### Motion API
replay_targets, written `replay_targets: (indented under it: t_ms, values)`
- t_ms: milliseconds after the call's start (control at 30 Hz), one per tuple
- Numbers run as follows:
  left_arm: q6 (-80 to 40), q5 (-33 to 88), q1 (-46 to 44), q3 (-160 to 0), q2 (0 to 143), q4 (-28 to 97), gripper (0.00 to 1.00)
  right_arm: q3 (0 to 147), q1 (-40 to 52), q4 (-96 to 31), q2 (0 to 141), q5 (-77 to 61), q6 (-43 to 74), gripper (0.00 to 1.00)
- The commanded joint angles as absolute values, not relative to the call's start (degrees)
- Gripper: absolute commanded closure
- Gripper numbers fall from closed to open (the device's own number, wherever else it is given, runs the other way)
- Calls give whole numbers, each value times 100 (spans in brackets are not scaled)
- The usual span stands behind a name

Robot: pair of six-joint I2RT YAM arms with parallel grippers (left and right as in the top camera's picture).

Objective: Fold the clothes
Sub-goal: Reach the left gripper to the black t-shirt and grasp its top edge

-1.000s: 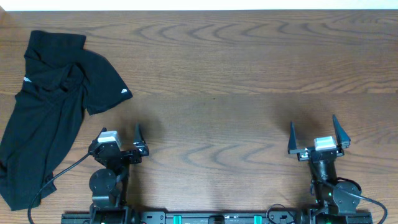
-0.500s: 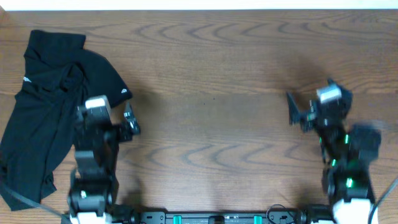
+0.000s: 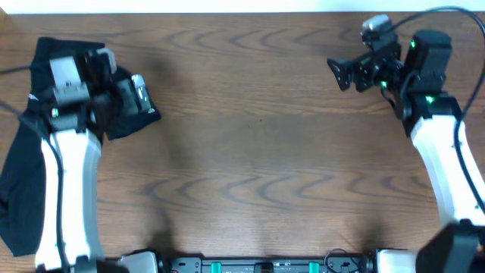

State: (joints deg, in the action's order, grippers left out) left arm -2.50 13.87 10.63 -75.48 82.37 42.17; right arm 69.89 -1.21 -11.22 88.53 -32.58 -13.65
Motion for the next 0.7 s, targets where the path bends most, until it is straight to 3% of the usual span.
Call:
replay_targets:
  t_ms: [0, 267, 367, 667]
  values:
    - [80, 1848, 1083, -7684, 8661, 4139, 2, 7157, -56, -961, 9102, -4119, -1330, 1]
    - [270, 1020, 1647, -7684, 9638, 3039, 1, 7157, -34, -838, 9424, -4187, -967, 1]
    - [252, 941, 1964, -7684, 9966, 2480, 6, 7157, 3, -862, 9500, -4185, -847, 5]
    - [283, 515, 2423, -7684, 10739, 1177, 6, 7155, 213, -976, 9671, -4165, -731, 9]
